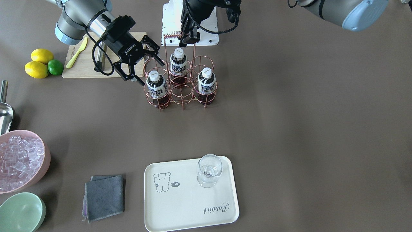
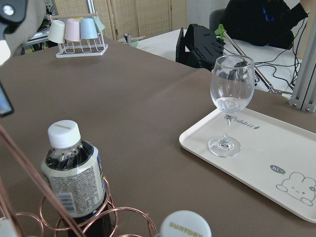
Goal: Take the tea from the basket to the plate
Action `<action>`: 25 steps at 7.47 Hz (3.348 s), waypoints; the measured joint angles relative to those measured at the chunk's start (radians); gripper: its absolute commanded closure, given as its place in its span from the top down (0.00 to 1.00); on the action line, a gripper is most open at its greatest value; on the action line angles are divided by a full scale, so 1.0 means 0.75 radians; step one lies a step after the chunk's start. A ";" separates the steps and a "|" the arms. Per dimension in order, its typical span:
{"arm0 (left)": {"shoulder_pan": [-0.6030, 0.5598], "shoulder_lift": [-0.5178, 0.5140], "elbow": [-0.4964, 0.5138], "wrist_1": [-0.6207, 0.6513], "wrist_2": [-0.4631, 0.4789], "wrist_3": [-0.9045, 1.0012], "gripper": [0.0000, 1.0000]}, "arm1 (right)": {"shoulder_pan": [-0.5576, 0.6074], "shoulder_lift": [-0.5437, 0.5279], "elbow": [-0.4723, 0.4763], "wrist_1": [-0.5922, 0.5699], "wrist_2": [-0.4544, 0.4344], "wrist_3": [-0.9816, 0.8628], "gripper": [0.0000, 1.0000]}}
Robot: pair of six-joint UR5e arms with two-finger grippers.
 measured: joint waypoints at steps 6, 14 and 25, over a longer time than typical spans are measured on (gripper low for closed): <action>0.002 -0.006 0.011 -0.002 0.000 0.000 0.00 | 0.023 0.028 0.001 -0.029 -0.023 -0.022 0.58; 0.003 -0.012 0.014 -0.002 0.000 0.002 0.00 | 0.016 0.028 -0.002 -0.029 -0.050 -0.020 0.00; 0.003 -0.010 0.014 -0.004 0.000 0.002 0.00 | 0.407 0.170 0.320 -0.529 0.302 0.060 0.00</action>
